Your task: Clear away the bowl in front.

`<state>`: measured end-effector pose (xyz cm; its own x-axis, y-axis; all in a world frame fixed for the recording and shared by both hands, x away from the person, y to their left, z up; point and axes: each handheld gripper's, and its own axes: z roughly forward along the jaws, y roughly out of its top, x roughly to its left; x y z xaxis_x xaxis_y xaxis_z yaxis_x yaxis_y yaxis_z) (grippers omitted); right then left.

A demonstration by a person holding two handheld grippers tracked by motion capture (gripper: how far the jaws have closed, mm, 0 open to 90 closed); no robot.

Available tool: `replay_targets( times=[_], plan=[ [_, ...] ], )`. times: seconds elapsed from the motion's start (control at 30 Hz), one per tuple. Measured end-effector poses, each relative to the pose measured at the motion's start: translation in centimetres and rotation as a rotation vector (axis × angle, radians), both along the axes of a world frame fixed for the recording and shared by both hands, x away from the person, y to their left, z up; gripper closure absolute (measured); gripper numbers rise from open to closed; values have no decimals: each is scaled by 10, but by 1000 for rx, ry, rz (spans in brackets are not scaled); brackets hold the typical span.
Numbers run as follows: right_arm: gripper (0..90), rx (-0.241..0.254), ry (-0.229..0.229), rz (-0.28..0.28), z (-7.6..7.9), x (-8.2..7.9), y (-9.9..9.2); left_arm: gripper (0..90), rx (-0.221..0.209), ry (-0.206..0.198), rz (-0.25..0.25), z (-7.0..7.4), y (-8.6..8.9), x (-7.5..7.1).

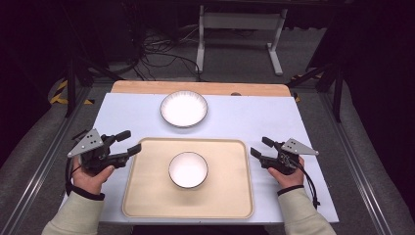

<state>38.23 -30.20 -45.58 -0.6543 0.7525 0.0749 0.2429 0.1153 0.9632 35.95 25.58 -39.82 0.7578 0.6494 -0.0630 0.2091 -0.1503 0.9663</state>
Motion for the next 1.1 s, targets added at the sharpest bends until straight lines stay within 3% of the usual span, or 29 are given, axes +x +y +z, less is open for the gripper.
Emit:
replay_targets(
  times=[0.17, 0.3, 0.37, 0.83, 1.1],
  plan=[
    [297, 0, 0, 0, 0, 0, 0, 378, 26, -24, 38, -12, 3, 0],
    [297, -1, 0, 2, 0, 0, 0, 385, 19, -19, 53, -23, 8, -1],
    [297, -1, -1, 3, 0, 0, 0, 375, 36, -12, 64, -29, 10, -2],
    [298, -7, -1, 6, 0, 0, 1, 326, -1, 33, 78, -55, 23, -8],
    [298, -8, -4, 10, 0, 0, 1, 300, -20, 15, 127, -61, 27, -12]
  ],
)
